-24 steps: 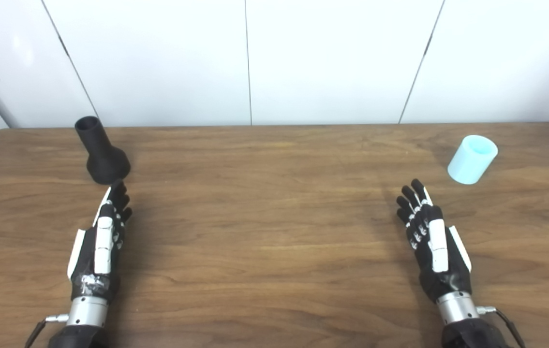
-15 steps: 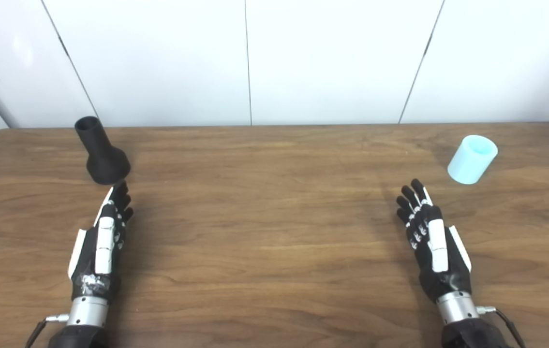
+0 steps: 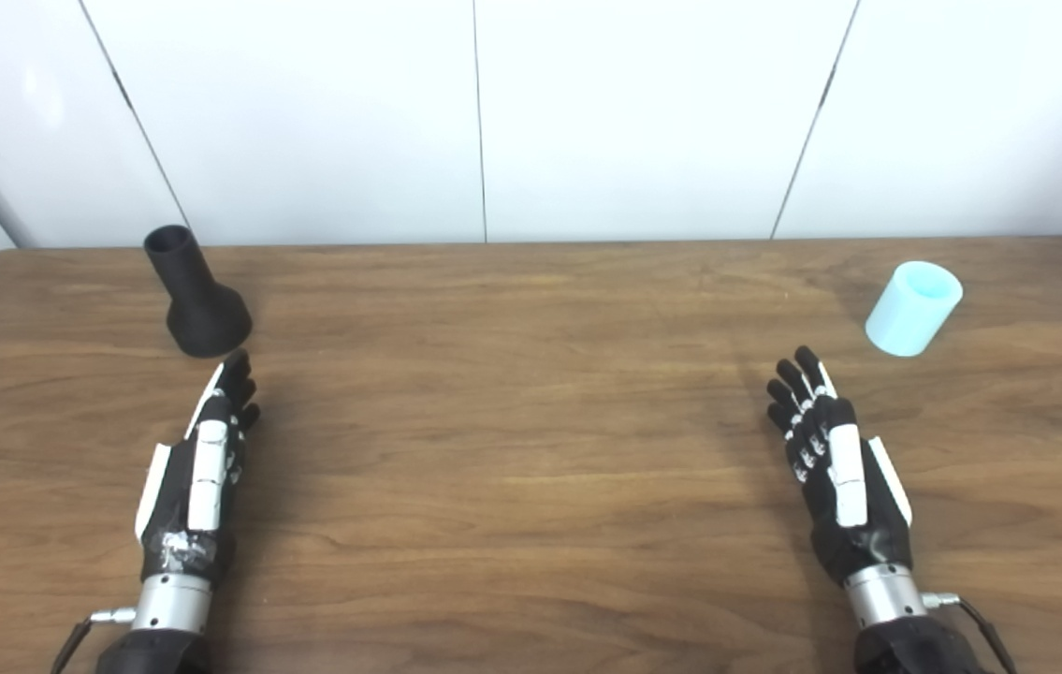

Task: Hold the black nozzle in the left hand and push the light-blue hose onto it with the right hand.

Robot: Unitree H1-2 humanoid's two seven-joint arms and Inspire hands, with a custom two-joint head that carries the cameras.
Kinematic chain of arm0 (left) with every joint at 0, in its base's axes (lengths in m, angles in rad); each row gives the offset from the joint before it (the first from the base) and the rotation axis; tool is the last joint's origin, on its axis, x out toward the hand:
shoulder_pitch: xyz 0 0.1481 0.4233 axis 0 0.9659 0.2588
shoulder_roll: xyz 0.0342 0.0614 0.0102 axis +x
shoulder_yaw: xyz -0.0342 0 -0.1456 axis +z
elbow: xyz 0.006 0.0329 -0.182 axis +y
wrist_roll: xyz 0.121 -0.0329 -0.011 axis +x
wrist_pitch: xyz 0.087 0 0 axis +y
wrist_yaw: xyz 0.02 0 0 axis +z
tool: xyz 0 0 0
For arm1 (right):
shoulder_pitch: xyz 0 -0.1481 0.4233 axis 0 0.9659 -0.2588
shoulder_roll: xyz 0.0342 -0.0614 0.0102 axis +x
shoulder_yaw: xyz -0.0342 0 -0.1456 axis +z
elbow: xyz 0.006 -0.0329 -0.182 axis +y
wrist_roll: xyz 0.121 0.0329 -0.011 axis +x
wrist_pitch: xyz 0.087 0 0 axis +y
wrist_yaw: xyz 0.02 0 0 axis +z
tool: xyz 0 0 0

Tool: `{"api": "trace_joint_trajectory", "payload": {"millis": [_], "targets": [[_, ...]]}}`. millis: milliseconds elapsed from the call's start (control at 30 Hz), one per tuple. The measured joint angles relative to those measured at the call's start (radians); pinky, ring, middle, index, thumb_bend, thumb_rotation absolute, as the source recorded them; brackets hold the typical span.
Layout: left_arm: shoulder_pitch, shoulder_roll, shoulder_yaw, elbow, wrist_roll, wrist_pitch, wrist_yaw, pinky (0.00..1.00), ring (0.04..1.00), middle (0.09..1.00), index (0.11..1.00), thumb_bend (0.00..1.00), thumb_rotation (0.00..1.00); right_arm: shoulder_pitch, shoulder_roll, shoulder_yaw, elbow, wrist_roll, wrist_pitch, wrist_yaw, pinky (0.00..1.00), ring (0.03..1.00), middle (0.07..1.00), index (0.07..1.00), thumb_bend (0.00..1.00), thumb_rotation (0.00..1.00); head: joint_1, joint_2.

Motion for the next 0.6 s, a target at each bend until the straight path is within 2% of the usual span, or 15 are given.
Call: {"api": "trace_joint_trajectory", "payload": {"millis": [167,200,267,467,600], "targets": [[0.015,-0.012,-0.02,-0.026,0.033,0.001,0.015,0.98,0.975,0.972,0.954,0.57,0.94,0.0,-0.009,-0.005,0.005,0.02,-0.008,0.007,1.0,0.97,0.983,0.996,0.55,1.0,0.046,-0.02],[0.021,-0.018,-0.025,-0.032,0.037,0.002,0.016,0.98,0.977,0.973,0.955,0.58,0.94,0.0,-0.011,-0.005,0.006,0.023,-0.008,0.011,1.0,0.973,0.986,0.998,0.55,1.0,0.084,-0.034],[0.025,-0.03,-0.032,-0.04,0.046,0.008,0.019,0.99,0.974,0.97,0.953,0.57,0.93,0.0,-0.015,-0.007,0.008,0.032,-0.008,0.018,1.0,0.977,0.988,1.0,0.55,1.0,0.114,-0.048],[0.024,-0.06,-0.044,-0.043,0.074,0.012,0.037,0.97,0.955,0.945,0.928,0.47,0.89,-0.003,-0.044,-0.025,0.027,0.067,-0.038,0.046,1.0,0.991,1.0,1.0,0.51,1.0,0.207,-0.101],[0.023,-0.068,-0.055,-0.043,0.105,-0.006,0.042,0.96,0.957,0.946,0.928,0.44,0.91,-0.017,-0.057,-0.039,0.049,0.097,-0.043,0.066,1.0,0.997,1.0,1.0,0.52,1.0,0.259,-0.135]]}}
